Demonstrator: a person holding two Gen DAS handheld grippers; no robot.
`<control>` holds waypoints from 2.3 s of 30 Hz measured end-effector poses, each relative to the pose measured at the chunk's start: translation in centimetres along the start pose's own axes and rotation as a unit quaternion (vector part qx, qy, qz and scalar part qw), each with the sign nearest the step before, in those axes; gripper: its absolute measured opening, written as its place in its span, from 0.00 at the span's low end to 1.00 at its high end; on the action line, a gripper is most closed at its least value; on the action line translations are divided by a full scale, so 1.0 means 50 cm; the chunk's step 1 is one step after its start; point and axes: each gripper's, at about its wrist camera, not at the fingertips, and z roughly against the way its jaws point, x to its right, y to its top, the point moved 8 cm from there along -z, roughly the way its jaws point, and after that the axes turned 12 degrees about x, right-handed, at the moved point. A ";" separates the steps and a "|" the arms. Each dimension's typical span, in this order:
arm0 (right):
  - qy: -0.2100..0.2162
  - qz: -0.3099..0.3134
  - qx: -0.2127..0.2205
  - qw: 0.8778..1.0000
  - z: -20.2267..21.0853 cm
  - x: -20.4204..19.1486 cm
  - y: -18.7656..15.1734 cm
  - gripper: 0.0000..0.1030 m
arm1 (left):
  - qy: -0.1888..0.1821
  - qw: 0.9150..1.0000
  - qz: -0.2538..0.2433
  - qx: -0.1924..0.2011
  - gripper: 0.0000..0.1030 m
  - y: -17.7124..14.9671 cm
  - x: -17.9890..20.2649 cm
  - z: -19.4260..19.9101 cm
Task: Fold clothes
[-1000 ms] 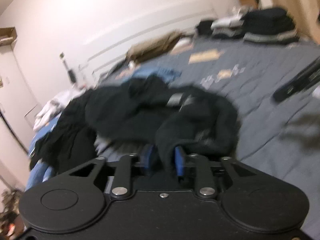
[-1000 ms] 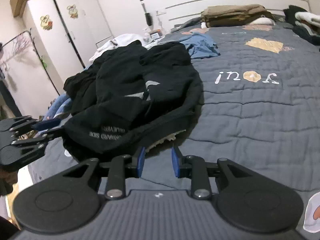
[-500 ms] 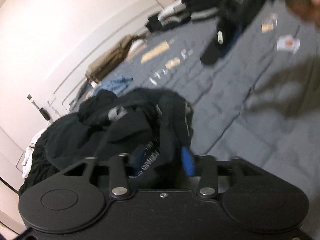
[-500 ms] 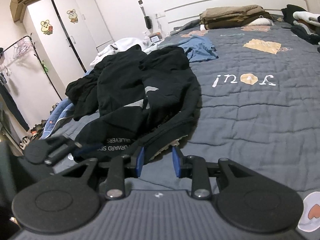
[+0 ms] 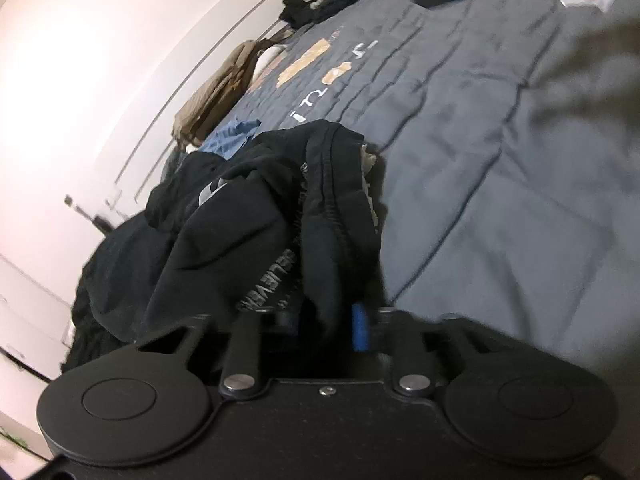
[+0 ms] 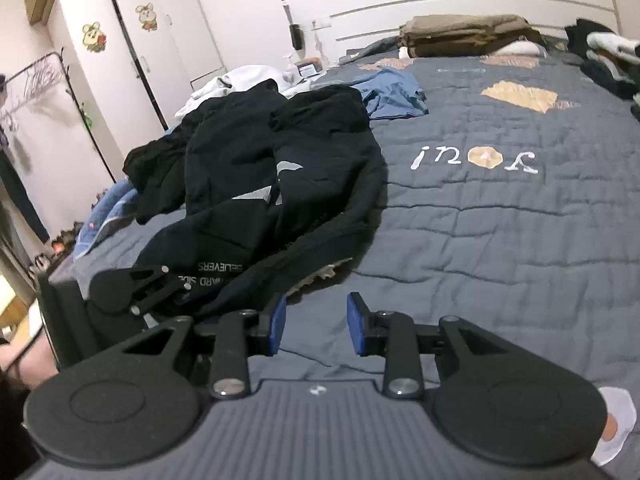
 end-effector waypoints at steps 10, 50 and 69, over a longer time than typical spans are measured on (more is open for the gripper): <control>-0.005 0.015 -0.002 1.000 -0.008 0.009 -0.010 0.35 | -0.050 0.982 0.169 0.069 0.11 0.061 -0.069 0.091; 0.118 0.465 0.182 0.858 0.015 -0.310 -0.108 0.79 | -0.123 0.903 0.351 0.215 0.10 0.132 -0.221 0.531; 0.128 0.176 0.237 0.947 0.137 -0.199 0.128 0.17 | -0.028 0.948 0.285 0.142 0.73 0.070 -0.191 0.528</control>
